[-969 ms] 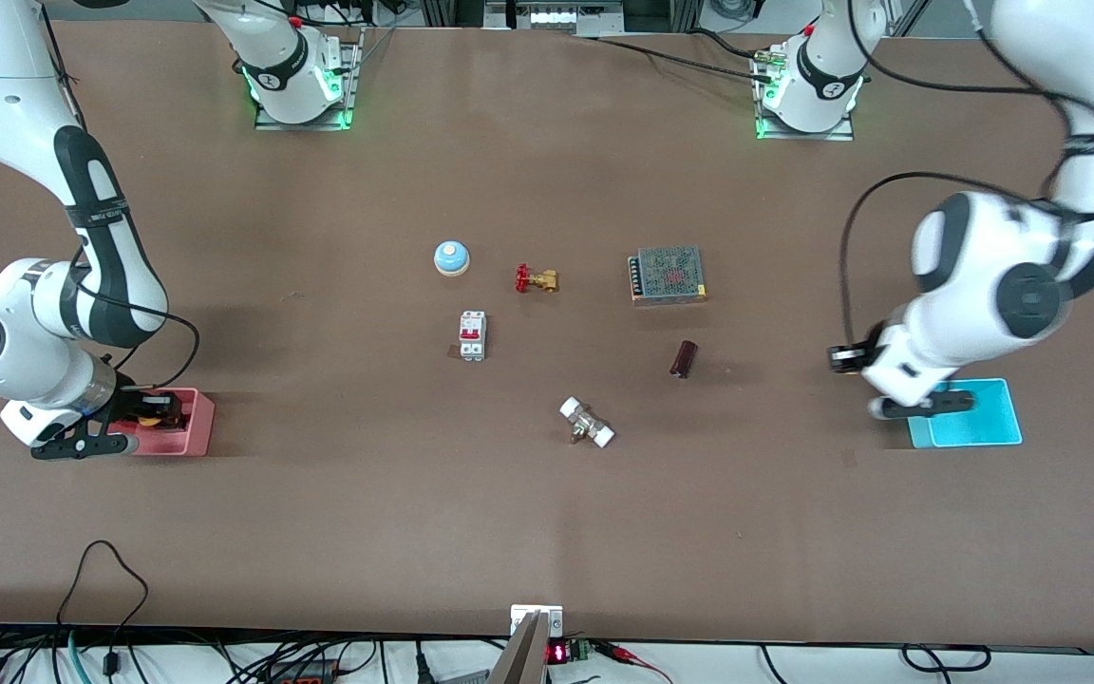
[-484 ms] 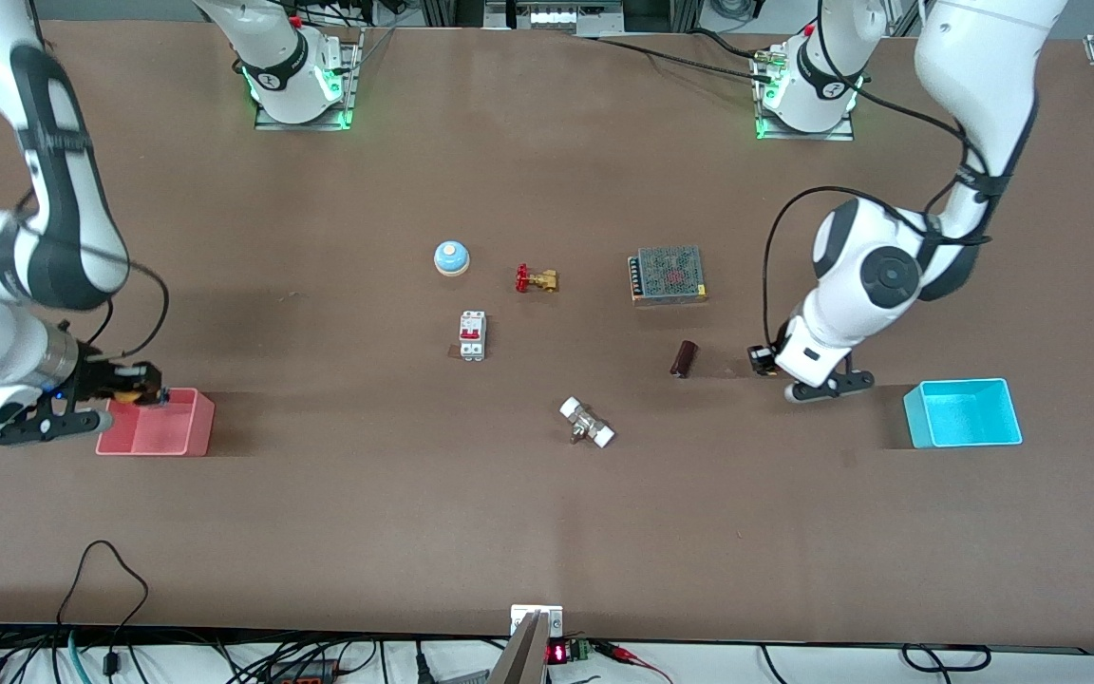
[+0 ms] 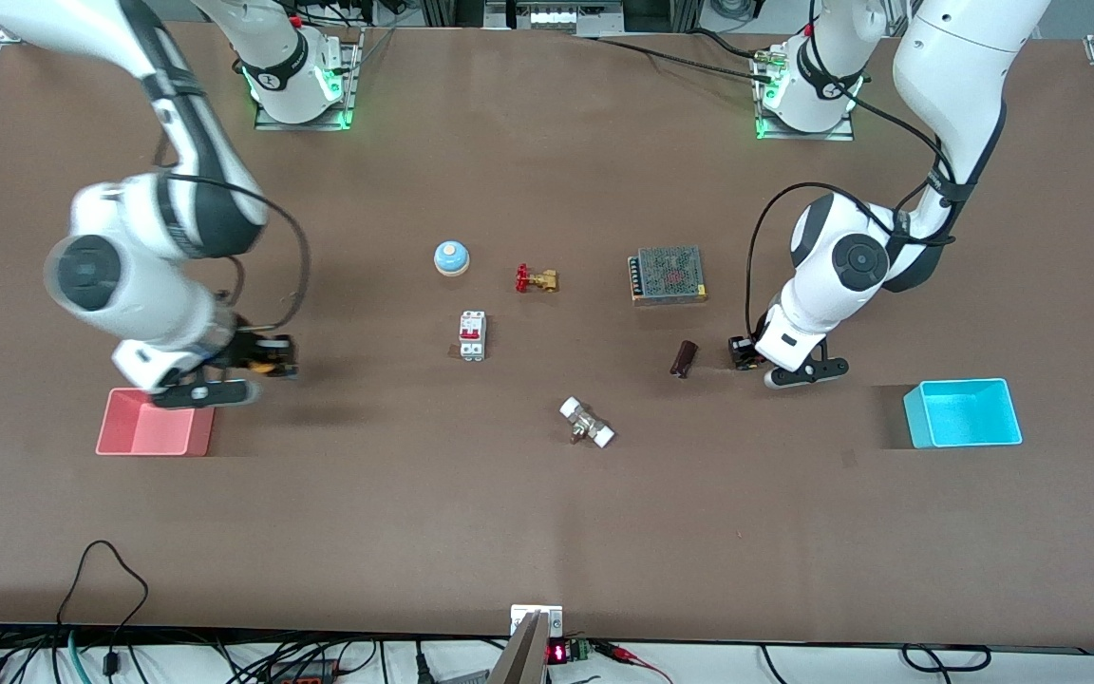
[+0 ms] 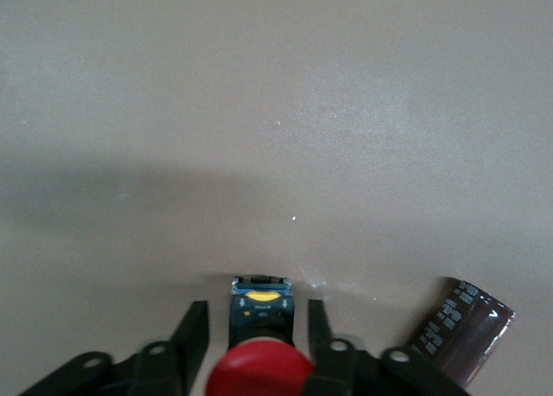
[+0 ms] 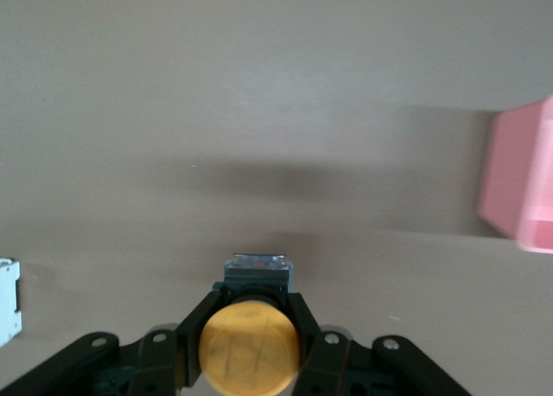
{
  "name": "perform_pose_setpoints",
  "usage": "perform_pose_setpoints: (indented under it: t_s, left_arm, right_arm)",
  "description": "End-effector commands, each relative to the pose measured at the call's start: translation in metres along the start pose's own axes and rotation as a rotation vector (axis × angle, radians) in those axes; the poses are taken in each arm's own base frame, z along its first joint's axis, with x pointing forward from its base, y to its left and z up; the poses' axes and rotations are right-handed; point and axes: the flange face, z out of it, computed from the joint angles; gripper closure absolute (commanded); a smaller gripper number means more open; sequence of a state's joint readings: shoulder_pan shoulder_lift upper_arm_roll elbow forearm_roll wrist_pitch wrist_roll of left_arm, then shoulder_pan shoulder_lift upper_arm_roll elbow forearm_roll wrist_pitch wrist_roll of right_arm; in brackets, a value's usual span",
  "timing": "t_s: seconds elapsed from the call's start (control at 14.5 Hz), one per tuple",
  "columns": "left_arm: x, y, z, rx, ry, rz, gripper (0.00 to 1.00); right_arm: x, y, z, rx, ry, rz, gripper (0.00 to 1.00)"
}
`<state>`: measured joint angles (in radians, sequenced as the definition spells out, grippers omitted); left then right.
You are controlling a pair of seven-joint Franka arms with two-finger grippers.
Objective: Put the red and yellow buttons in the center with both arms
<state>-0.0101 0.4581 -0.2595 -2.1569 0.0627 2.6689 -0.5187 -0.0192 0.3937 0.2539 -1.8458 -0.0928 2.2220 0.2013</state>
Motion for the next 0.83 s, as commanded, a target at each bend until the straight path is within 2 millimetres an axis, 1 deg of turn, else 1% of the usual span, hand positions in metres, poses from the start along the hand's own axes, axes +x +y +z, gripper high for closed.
perform_pose_setpoints:
  t_s: [0.0, 0.14, 0.21, 0.28, 0.35, 0.42, 0.48, 0.62, 0.76]
  left_arm:
    - [0.0, 0.003, -0.008, 0.004, 0.022, 0.014, 0.0]
    - [0.004, 0.007, -0.022, -0.001, 0.044, 0.015, 0.0]
    - [0.009, 0.009, -0.042, -0.007, 0.076, 0.016, 0.0]
    - [0.012, 0.01, -0.055, -0.012, 0.097, 0.017, 0.0]
    - [0.014, 0.01, -0.065, -0.012, 0.109, 0.015, 0.0]
    - [0.019, 0.012, -0.08, -0.005, 0.11, 0.017, 0.0]
    - [0.024, 0.012, -0.093, 0.022, 0.082, 0.026, 0.0]
    - [0.04, 0.011, -0.128, 0.076, 0.013, 0.109, 0.0]
    - [0.059, 0.009, -0.166, 0.116, -0.056, 0.174, 0.0]
  right_arm:
    - [-0.007, -0.011, 0.031, -0.007, 0.021, 0.001, 0.72]
    - [-0.004, -0.013, 0.055, -0.003, 0.041, -0.014, 0.72]
    - [-0.004, -0.015, 0.067, 0.003, 0.037, -0.015, 0.72]
    - [-0.004, -0.015, 0.072, 0.005, 0.036, -0.016, 0.71]
    - [-0.003, -0.015, 0.075, 0.007, 0.035, -0.016, 0.71]
    - [-0.004, -0.015, 0.077, 0.008, 0.034, -0.016, 0.71]
    - [-0.004, -0.015, 0.08, 0.008, 0.028, -0.015, 0.71]
    - [-0.003, -0.015, 0.086, 0.013, 0.033, -0.015, 0.7]
    - [-0.003, -0.013, 0.087, 0.013, 0.032, -0.012, 0.69]
